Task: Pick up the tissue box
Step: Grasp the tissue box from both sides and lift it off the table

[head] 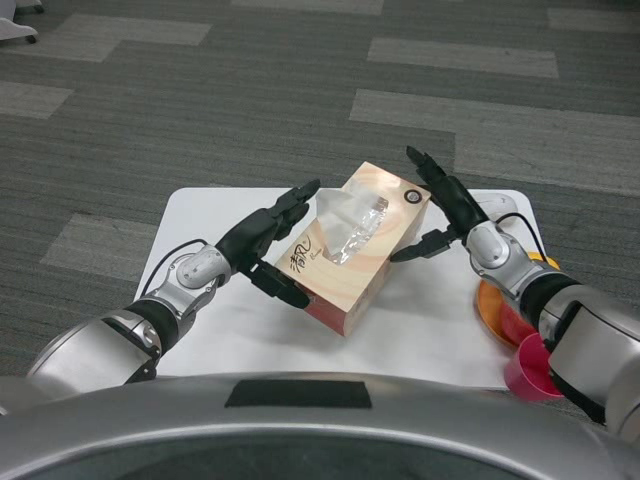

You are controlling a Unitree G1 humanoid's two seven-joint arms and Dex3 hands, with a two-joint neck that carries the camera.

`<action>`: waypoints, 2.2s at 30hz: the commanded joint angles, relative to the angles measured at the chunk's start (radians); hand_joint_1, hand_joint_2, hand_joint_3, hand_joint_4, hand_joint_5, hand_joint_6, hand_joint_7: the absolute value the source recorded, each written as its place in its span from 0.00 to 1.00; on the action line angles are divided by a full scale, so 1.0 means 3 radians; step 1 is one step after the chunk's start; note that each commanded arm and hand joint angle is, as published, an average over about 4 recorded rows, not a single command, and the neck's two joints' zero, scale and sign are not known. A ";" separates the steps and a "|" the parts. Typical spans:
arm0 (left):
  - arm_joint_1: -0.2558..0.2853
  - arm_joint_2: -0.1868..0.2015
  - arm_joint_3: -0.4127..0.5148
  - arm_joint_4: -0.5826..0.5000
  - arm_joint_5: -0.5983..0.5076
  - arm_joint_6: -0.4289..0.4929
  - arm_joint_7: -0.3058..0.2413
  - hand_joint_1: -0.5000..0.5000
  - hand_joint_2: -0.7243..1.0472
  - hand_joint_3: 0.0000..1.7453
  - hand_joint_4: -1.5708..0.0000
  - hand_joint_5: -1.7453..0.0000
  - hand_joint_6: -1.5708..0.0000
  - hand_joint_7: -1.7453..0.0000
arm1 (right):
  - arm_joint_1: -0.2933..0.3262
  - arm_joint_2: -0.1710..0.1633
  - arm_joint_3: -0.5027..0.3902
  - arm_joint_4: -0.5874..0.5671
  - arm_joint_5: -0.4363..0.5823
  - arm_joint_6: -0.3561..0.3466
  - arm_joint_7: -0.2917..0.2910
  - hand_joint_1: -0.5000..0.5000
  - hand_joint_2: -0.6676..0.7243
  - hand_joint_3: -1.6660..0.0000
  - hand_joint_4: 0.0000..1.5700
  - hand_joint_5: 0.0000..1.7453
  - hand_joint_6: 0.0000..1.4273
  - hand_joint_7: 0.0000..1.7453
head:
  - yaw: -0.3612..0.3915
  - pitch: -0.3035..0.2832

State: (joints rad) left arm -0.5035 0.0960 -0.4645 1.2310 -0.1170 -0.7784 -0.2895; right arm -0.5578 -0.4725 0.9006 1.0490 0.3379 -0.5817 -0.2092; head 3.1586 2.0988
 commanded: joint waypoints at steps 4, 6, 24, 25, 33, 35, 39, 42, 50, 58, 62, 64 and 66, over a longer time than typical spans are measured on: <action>-0.0017 -0.0018 0.0050 -0.0153 -0.0050 -0.0085 0.0001 1.00 0.65 0.04 0.93 1.00 1.00 1.00 | 0.0041 0.0092 -0.0013 -0.0163 -0.0032 -0.0101 0.0053 0.04 0.27 0.86 0.25 0.17 0.00 0.00 | -0.0003 0.0003; -0.0014 -0.0018 0.0050 -0.0156 -0.0055 -0.0082 -0.0009 1.00 0.65 0.03 0.93 1.00 1.00 1.00 | 0.0044 0.0092 -0.0013 -0.0170 -0.0032 -0.0101 0.0053 0.04 0.27 0.86 0.25 0.17 0.00 0.00 | -0.0001 0.0003; -0.0081 0.0007 -0.0251 -0.0248 -0.0433 0.0337 -0.0459 1.00 0.65 0.05 0.90 1.00 1.00 1.00 | 0.0044 0.0089 -0.0011 -0.0193 -0.0042 -0.0104 0.0053 0.04 0.27 0.86 0.25 0.17 0.00 0.00 | -0.0003 -0.0005; -0.0081 0.0011 -0.0260 -0.0267 -0.0433 0.0355 -0.0476 1.00 0.65 0.05 0.90 1.00 1.00 1.00 | 0.0044 0.0089 -0.0010 -0.0195 -0.0042 -0.0105 0.0053 0.04 0.27 0.86 0.25 0.17 0.00 0.00 | -0.0003 -0.0005; -0.0086 0.0020 -0.0303 -0.0373 -0.0436 0.0406 -0.0525 1.00 0.65 0.05 0.90 1.00 1.00 1.00 | 0.0044 0.0092 -0.0011 -0.0211 -0.0042 -0.0106 0.0053 0.04 0.26 0.86 0.25 0.17 0.00 0.00 | -0.0002 0.0000; -0.0086 0.0023 -0.0310 -0.0409 -0.0438 0.0411 -0.0538 1.00 0.65 0.05 0.90 1.00 1.00 1.00 | 0.0044 0.0089 -0.0008 -0.0216 -0.0042 -0.0106 0.0053 0.04 0.26 0.86 0.24 0.17 0.00 0.00 | -0.0002 0.0000; -0.0086 0.0023 -0.0313 -0.0491 -0.0433 0.0411 -0.0553 1.00 0.65 0.05 0.90 1.00 1.00 1.00 | 0.0049 0.0087 -0.0011 -0.0234 -0.0042 -0.0109 0.0053 0.04 0.27 0.86 0.24 0.17 0.00 0.00 | -0.0002 0.0000; -0.0090 0.0026 -0.0313 -0.0528 -0.0429 0.0411 -0.0553 1.00 0.65 0.05 0.90 1.00 1.00 1.00 | 0.0050 0.0087 -0.0011 -0.0246 -0.0047 -0.0111 0.0053 0.04 0.26 0.86 0.24 0.17 0.00 0.00 | -0.0002 0.0007; -0.0085 0.0033 -0.0291 -0.0634 -0.0423 0.0406 -0.0553 1.00 0.65 0.05 0.93 1.00 1.00 1.00 | 0.0059 0.0086 -0.0022 -0.0296 -0.0053 -0.0117 0.0053 0.04 0.23 0.86 0.24 0.17 0.00 0.00 | 0.0002 0.0016; -0.0081 0.0042 -0.0271 -0.0718 -0.0423 0.0406 -0.0553 1.00 0.65 0.05 0.93 1.00 1.00 1.00 | 0.0059 0.0073 -0.0045 -0.0376 -0.0059 -0.0117 0.0053 0.04 0.23 0.86 0.24 0.17 0.00 0.00 | -0.0008 0.0036; -0.0073 0.0043 -0.0254 -0.0757 -0.0423 0.0406 -0.0553 1.00 0.65 0.05 0.93 1.00 1.00 1.00 | 0.0059 0.0064 -0.0047 -0.0423 -0.0060 -0.0117 0.0053 0.04 0.23 0.86 0.23 0.17 0.00 0.00 | -0.0010 0.0038; -0.0071 0.0043 -0.0244 -0.0769 -0.0423 0.0406 -0.0553 1.00 0.65 0.05 0.93 1.00 1.00 1.00 | 0.0059 0.0059 -0.0049 -0.0449 -0.0063 -0.0117 0.0053 0.04 0.23 0.86 0.22 0.17 0.00 0.00 | -0.0014 0.0040; -0.0071 0.0046 -0.0239 -0.0782 -0.0423 0.0406 -0.0553 1.00 0.65 0.05 0.93 1.00 1.00 1.00 | 0.0062 0.0054 -0.0057 -0.0477 -0.0063 -0.0117 0.0055 0.04 0.23 0.86 0.21 0.17 0.00 0.00 | -0.0013 0.0042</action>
State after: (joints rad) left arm -0.5008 0.1387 -0.5382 1.0368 -0.2338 -0.6493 -0.4535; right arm -0.5435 -0.5120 0.8724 0.9720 0.3258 -0.5816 -0.2170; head 3.1546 2.1111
